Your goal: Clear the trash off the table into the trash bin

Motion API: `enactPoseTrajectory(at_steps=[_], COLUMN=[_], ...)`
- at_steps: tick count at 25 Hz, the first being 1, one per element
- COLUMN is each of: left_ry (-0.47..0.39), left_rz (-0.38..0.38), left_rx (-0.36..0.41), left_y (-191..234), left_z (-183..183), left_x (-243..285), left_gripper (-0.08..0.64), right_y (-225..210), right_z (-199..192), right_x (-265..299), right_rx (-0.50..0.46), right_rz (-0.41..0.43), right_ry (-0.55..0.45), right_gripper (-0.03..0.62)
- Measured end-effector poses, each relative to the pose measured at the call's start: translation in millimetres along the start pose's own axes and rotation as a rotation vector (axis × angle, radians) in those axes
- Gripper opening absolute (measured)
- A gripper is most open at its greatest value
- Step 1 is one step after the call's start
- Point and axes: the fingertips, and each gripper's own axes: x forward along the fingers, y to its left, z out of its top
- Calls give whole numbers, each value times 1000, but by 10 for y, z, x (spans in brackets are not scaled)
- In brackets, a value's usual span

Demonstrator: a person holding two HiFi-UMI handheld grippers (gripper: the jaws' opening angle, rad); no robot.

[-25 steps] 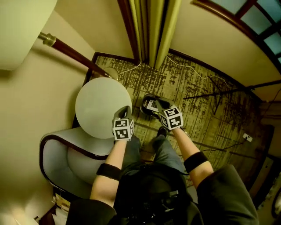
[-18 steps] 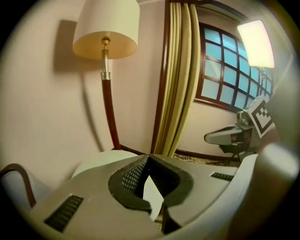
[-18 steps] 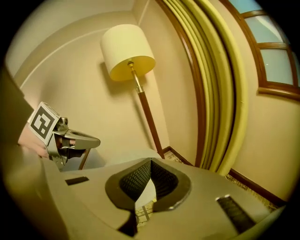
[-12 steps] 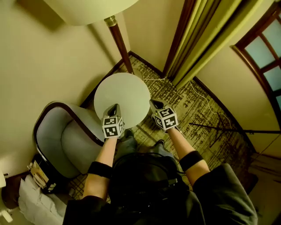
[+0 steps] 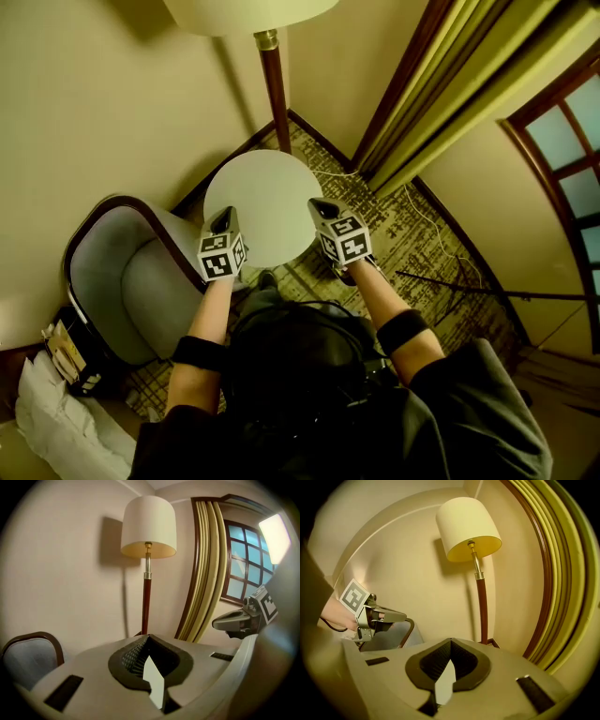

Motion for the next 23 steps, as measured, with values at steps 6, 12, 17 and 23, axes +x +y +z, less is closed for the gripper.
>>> enactPoseTrajectory(at_steps=[6,12,17,23], left_ry=[2,16,16,24], left_rz=[-11,-30,-30,-36], left_rx=[9,10,8,3], left_y=[-10,-56,-36,-58], left_z=[14,-45,-101,-159], left_x=[-47,-146,-195,-251], left_gripper=[8,8,8,8], right_y=[8,90,144,193], right_z=[58,0,-17,-45], right_x=[-73,-144,-190,-212], right_rx=[-5,-14,-34,-37], right_rz=[-11,-17,-20,-16], right_ry=[-13,-8,-6,-4], right_gripper=[0,0,0,0])
